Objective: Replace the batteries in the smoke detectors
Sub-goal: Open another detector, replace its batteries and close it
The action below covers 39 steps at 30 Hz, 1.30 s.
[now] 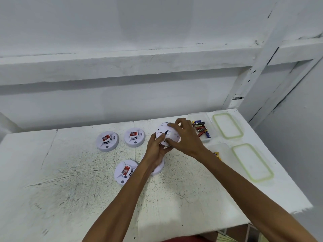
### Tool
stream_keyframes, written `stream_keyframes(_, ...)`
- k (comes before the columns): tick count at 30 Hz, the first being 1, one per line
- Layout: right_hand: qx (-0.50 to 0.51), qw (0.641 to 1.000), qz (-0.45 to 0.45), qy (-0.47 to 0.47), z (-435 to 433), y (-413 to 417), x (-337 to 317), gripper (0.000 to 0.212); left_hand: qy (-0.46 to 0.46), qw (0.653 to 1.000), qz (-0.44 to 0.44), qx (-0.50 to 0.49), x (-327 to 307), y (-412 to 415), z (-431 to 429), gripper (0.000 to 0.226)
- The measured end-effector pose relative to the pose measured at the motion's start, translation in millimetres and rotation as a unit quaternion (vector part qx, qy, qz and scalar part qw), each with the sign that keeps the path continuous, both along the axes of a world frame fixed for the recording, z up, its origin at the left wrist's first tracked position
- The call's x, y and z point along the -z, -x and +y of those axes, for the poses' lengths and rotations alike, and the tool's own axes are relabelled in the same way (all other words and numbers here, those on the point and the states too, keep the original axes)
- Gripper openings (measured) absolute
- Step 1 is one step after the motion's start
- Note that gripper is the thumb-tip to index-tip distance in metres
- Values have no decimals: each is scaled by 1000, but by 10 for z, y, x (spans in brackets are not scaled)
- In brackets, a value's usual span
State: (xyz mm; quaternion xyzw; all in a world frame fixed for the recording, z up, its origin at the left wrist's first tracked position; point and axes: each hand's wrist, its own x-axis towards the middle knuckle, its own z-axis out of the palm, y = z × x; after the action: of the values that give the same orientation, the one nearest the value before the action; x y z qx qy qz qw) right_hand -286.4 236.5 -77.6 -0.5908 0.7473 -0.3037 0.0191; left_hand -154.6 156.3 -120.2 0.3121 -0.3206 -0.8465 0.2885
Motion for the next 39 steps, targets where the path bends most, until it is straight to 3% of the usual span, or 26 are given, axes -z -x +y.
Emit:
stream_keyframes(6,-65,996,56,-20,-24,23,-33,64,-113,993,28,15,-54,-71,-10,65)
stream_keyframes(11,-101,991,86,-22,-16,-101,-2,66,-185,978,91,38,-37,-148,-54,52)
stream_keyframes(17,-65,989,134,20,-9,-164,8,65,-175,979,86,66,-52,-160,-81,57)
stream_keyframes(23,-61,988,139,1,-8,-259,92,60,-190,975,97,70,47,-178,-100,38)
stream_keyframes(29,-23,974,224,32,50,-348,188,62,-163,979,101,74,23,-154,-92,36)
stream_keyframes(39,67,961,268,-9,70,-462,334,68,-170,980,86,62,-54,-115,-4,38)
